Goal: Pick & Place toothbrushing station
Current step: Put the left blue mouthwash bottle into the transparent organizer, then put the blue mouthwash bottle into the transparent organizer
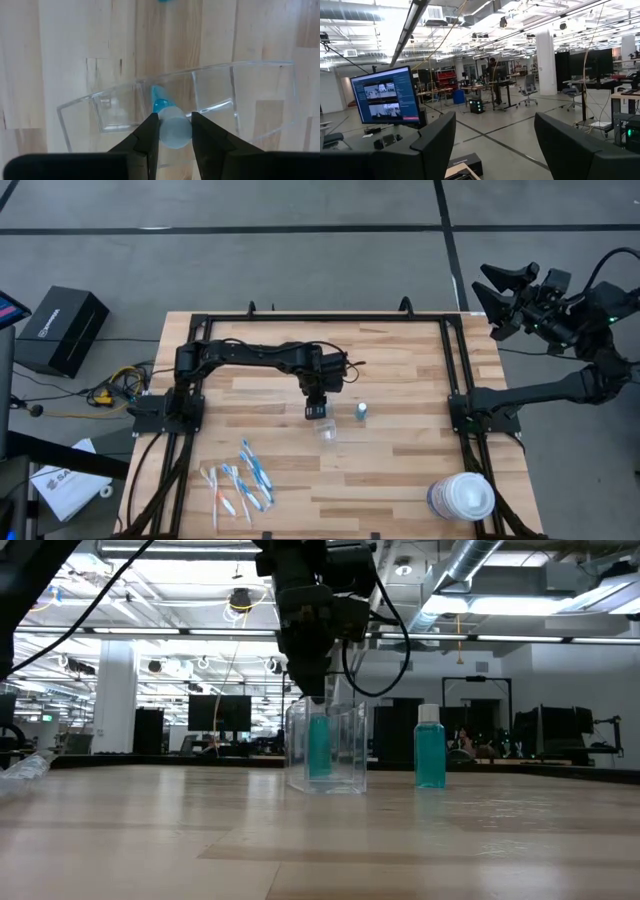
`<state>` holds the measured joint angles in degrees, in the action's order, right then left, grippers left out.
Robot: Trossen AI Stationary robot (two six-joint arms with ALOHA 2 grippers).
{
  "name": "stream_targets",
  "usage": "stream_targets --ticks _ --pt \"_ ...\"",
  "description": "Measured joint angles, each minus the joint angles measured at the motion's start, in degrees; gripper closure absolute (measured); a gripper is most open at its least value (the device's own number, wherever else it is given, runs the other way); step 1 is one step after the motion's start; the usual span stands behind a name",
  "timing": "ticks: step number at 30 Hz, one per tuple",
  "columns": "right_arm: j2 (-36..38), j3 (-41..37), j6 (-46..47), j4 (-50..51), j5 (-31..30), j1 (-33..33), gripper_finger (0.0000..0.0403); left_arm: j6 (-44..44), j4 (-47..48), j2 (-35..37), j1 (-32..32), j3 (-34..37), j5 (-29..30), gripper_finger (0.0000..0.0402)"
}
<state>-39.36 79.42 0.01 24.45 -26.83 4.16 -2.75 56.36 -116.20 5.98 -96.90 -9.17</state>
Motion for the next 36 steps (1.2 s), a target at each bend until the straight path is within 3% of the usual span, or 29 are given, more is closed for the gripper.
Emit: stream_targets --ticks 5,19,29,33,36 --pt "0.0 0.0 0.0 0.0 0.0 0.0 0.0143 -1.1 -0.2 0.0 0.0 0.0 -0.1 0.0304" --pt "0.0 0.0 0.0 0.0 0.0 0.0 0.0143 -0.9 -0.8 0.0 1.2 0.0 -1.6 0.0193" --pt "0.0 0.0 0.0 -0.1 0.6 0.0 0.0143 -0.8 -1.0 1.7 2.4 -2.4 -1.6 0.0182" --pt "-0.3 0.0 2.8 -1.6 4.6 -0.1 0.0143 2.6 -5.1 4.8 2.7 -6.1 -4.4 0.0183" --pt "-2.4 0.0 5.3 -0.9 7.6 -0.1 0.0143 10.0 -18.5 10.3 3.0 -6.4 -5.9 0.0183"
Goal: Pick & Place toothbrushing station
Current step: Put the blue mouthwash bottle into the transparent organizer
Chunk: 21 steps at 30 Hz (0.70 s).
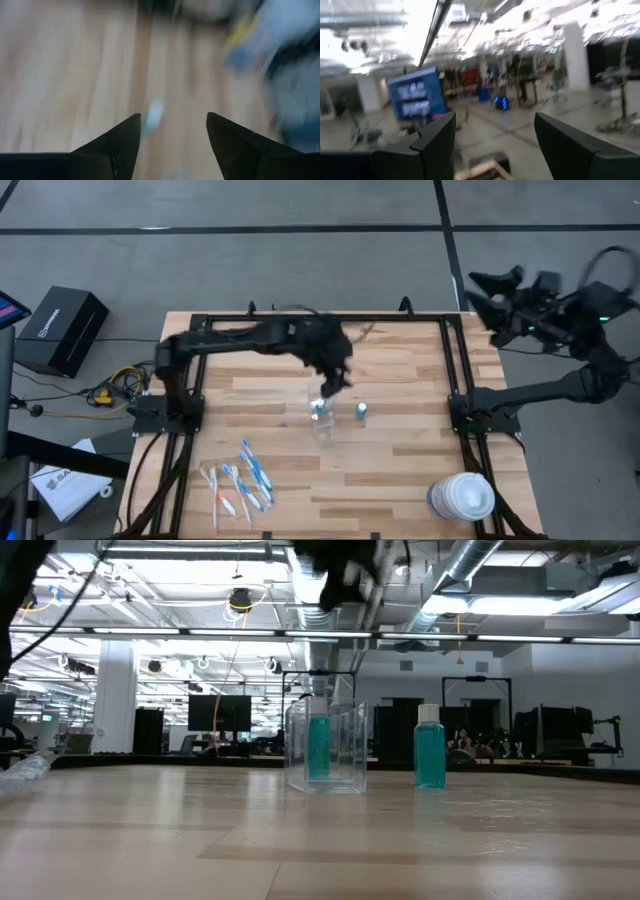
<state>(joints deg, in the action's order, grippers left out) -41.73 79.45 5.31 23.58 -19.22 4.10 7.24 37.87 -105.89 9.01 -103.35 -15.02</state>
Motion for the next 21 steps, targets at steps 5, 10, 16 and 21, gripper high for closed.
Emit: stream_targets --ticks 5,10,16,21 --pt "-6.0 0.0 0.9 2.6 4.1 0.0 0.0143 6.1 -23.7 9.7 1.0 -0.1 4.5 0.0192" --pt "-10.8 1.0 3.6 8.3 11.0 0.1 0.0143 5.0 -31.9 18.8 1.6 -0.1 12.5 0.0204" --pt "-21.4 4.8 3.8 20.1 18.4 2.6 0.0143 0.7 -32.4 28.5 1.4 -0.1 13.8 0.0209" --pt "-33.5 12.9 -2.4 32.9 25.9 4.0 0.0143 -0.9 -28.9 33.7 1.5 -0.1 14.8 0.0209"
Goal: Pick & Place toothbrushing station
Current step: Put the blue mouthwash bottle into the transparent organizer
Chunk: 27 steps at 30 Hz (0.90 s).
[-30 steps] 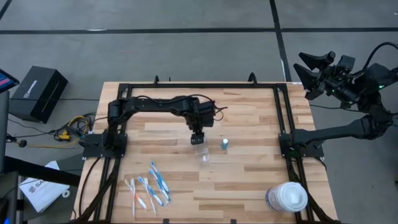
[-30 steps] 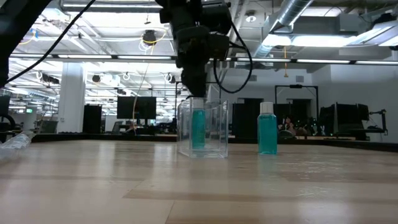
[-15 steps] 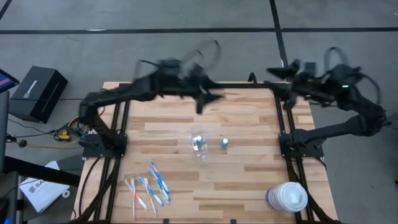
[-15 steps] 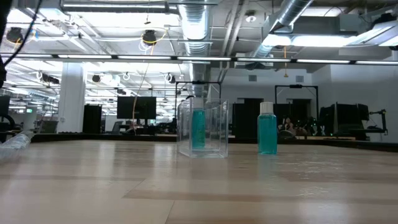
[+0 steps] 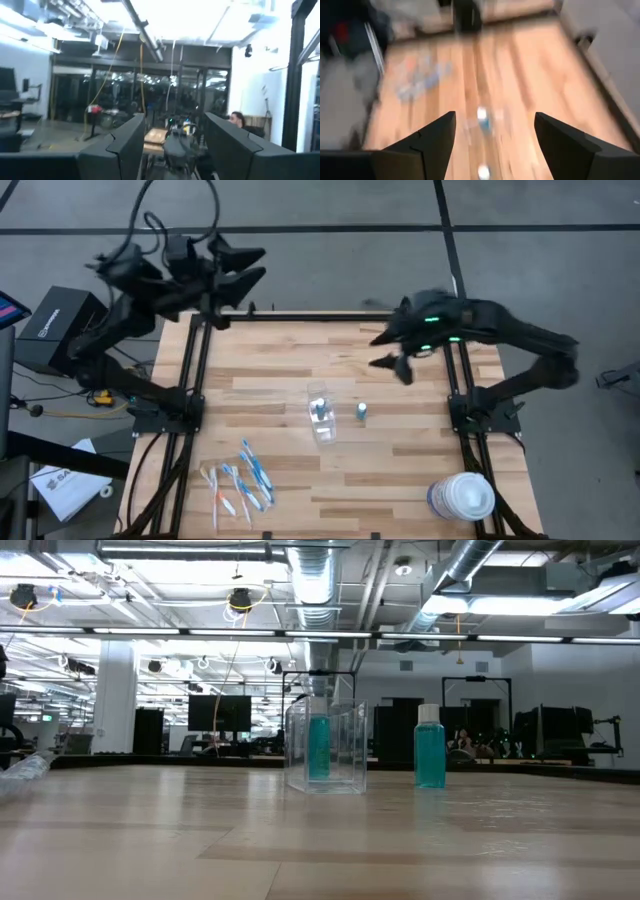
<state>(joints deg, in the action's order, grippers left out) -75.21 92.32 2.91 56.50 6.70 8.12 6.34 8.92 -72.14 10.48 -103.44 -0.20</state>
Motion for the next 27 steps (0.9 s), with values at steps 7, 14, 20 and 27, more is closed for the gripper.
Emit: stream_targets --ticks 7,14,20,27 --pt "-16.2 10.5 -10.8 22.0 1.0 0.4 0.0143 -1.5 10.7 1.2 0.0 0.1 1.9 0.0209" --pt "-23.5 11.5 -10.6 25.6 4.6 0.2 0.0145 -3.0 18.9 0.8 2.4 0.1 1.9 0.0209" --pt "-27.2 11.4 -9.7 24.3 5.5 -0.1 0.0176 -4.8 20.8 1.2 4.8 0.1 0.3 0.0209" --pt "-26.5 3.8 -7.0 19.5 8.5 0.7 0.0214 -4.5 22.7 3.6 7.0 0.1 -1.8 0.0209"
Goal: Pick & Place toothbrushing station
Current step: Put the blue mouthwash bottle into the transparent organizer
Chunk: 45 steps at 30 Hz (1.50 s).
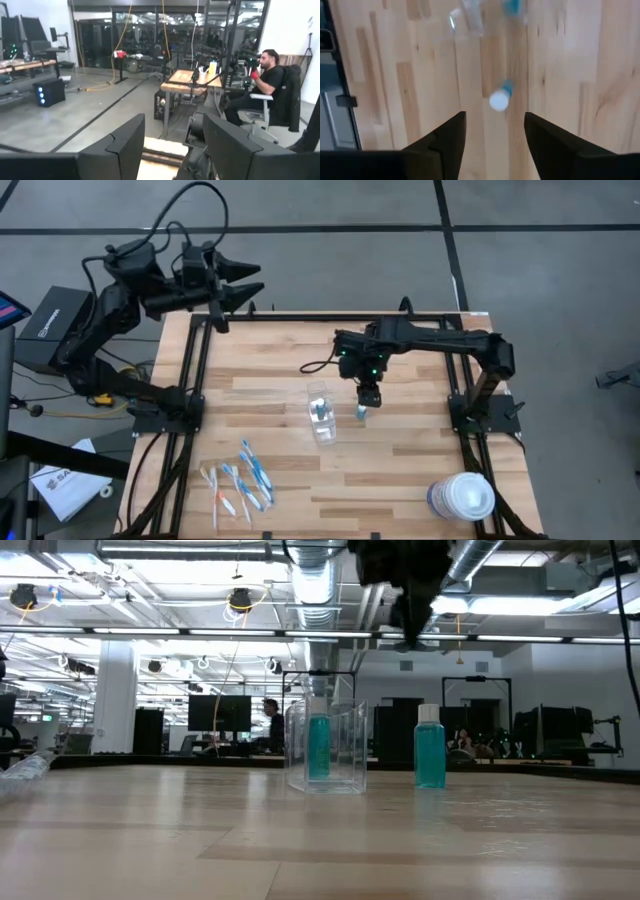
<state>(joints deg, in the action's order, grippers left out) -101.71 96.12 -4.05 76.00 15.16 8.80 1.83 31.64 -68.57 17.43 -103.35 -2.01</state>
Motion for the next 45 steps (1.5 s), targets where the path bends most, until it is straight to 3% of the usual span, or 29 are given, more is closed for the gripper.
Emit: stream_targets --ticks 7,11,25,45 --pt "3.7 -14.4 5.2 -9.9 3.2 -0.7 0.0217 0.1 0.9 2.6 0.0 0.0 0.1 0.0209" --pt "4.5 -18.6 5.8 -12.4 3.2 -1.5 0.0209 0.1 1.8 3.0 0.0 0.0 0.3 0.0209" --pt "4.0 -18.6 7.7 -19.7 2.8 0.8 0.0203 0.1 3.3 1.4 0.0 0.0 0.5 0.0209" --pt "3.0 -18.6 6.2 -19.6 1.3 2.6 0.0188 0.1 3.5 1.3 0.0 0.0 0.5 0.0209"
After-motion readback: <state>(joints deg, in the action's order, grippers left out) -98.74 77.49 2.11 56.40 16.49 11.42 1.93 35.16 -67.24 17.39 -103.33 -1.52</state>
